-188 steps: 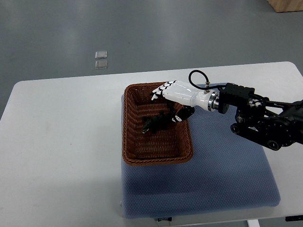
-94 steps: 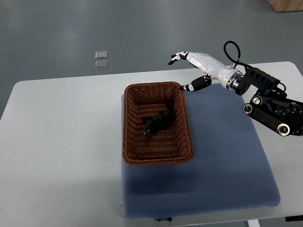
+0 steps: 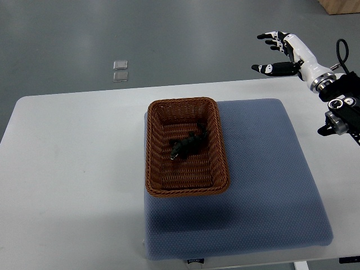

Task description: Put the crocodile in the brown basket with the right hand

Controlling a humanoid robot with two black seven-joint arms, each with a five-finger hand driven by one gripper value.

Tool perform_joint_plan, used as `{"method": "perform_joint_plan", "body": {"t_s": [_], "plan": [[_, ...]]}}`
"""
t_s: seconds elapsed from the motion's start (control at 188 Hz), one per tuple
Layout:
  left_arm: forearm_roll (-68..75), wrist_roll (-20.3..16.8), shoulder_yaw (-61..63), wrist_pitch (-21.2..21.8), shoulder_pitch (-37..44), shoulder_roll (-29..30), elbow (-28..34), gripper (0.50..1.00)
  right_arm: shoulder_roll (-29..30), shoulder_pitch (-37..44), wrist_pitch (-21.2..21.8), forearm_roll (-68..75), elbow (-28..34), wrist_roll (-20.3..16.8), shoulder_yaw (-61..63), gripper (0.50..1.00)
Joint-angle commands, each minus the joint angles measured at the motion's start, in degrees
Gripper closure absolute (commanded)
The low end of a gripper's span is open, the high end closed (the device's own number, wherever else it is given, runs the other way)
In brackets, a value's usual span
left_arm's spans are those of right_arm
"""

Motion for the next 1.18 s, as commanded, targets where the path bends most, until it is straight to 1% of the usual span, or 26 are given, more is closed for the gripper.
{"method": "perform_joint_plan", "body": {"t_s": [0.0, 0.112, 0.181, 0.277, 0.34, 0.569, 0.755, 1.176], "plan": [[-0.1, 0.0, 0.0, 0.0, 0.0, 0.0, 0.0, 0.500, 0.5, -1.7, 3.0, 3.2, -1.8, -0.2, 4.1, 0.605], [0.0, 0.0, 0.0, 0.0, 0.0, 0.0, 0.0, 0.500, 1.4, -3.2, 6.3, 4.6, -4.9, -0.2, 8.1, 0.587], [0.0, 0.0, 0.0, 0.0, 0.0, 0.0, 0.0, 0.500, 2.9, -4.4, 9.3, 4.5, -7.2, -0.2, 11.5, 0.577], [0.0, 0.0, 0.0, 0.0, 0.0, 0.0, 0.0, 0.500, 5.1, -5.3, 13.0, 4.3, -10.9, -0.2, 17.1, 0.572], [0.0, 0.0, 0.0, 0.0, 0.0, 0.0, 0.0, 0.500, 6.5, -5.3, 14.4, 4.3, -12.9, -0.1, 20.6, 0.570], [0.0, 0.0, 0.0, 0.0, 0.0, 0.0, 0.0, 0.500, 10.0, -6.9, 13.7, 4.5, -15.3, 0.0, 27.6, 0.570], [0.0, 0.0, 0.0, 0.0, 0.0, 0.0, 0.0, 0.500, 12.0, -7.6, 12.4, 4.5, -15.7, 0.1, 32.2, 0.570], [0.0, 0.0, 0.0, 0.0, 0.0, 0.0, 0.0, 0.500, 13.3, -9.6, 12.9, 4.6, -15.7, 0.3, 32.2, 0.570]]}}
